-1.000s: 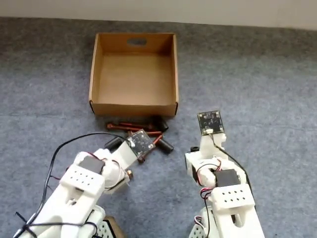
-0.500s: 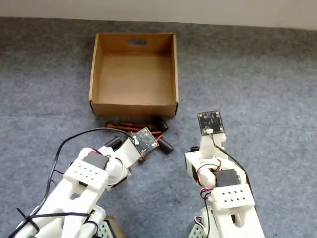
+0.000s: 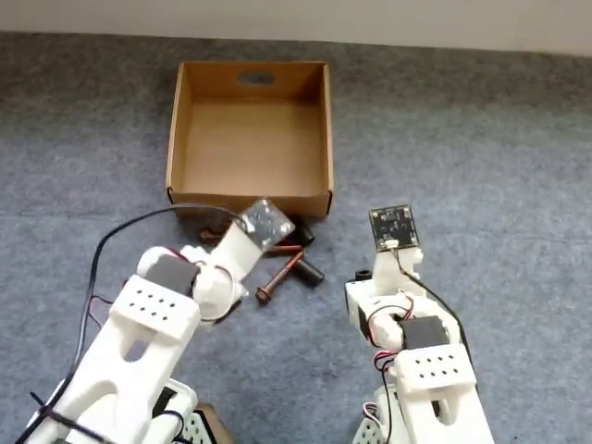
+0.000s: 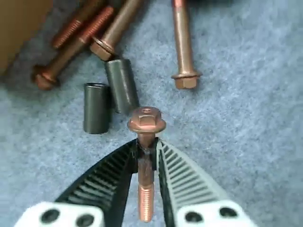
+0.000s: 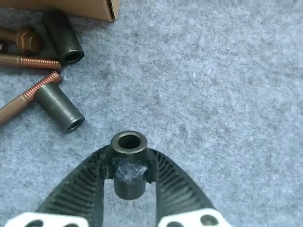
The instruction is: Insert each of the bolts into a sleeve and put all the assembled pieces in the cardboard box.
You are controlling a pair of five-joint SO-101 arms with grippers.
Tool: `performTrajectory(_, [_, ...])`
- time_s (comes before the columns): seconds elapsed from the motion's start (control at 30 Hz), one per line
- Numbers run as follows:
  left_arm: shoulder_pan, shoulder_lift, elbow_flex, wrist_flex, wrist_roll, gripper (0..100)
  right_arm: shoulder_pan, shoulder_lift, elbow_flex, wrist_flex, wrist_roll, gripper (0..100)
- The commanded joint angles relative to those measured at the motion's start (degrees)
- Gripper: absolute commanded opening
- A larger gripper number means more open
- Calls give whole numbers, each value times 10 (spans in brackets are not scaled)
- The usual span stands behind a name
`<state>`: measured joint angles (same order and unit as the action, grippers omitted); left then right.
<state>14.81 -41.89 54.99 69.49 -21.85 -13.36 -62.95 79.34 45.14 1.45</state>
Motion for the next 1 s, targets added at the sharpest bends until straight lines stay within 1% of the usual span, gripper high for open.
performTrajectory(0.0, [0, -4, -93, 29, 33, 8, -3, -41, -1, -7, -7, 6])
performTrajectory(0.07, [-2, -17, -110, 28, 35, 8, -3, -81, 18, -7, -7, 6])
performTrajectory(0.17, [2, -82, -110, 28, 37, 7, -3, -156, 51, -7, -7, 6])
performTrajectory(0.27, [0, -166, -94, 18, 85, 7, -3, -222, 77, -7, -7, 6])
performTrajectory(0.33, [0, -213, -73, -16, 127, 8, -3, -256, 91, -7, -7, 6])
performTrajectory(0.4, [1, -248, -42, -67, 154, 8, -5, -281, 101, -7, -8, 6])
performTrajectory(0.47, [1, -269, -12, -125, 164, 8, -15, -298, 104, -7, -29, 6])
performTrajectory(0.53, [2, -275, 14, -182, 164, 8, -42, -308, 105, -7, -49, 6])
performTrajectory(0.63, [2, -275, 27, -250, 166, 8, -84, -313, 105, -8, -51, 6])
performTrajectory(0.7, [2, -275, 26, -286, 191, 8, -102, -314, 105, -10, -51, 6])
performTrajectory(0.77, [2, -275, 26, -316, 247, 9, -109, -314, 105, -11, -50, 6])
performTrajectory(0.83, [4, -275, 26, -338, 286, 9, -109, -314, 105, -12, -50, 6])
performTrajectory(0.9, [18, -275, 28, -360, 294, 9, -109, -314, 104, -24, -50, 6])
performTrajectory(0.97, [32, -275, 37, -390, 296, 9, -109, -314, 105, -60, -52, 6])
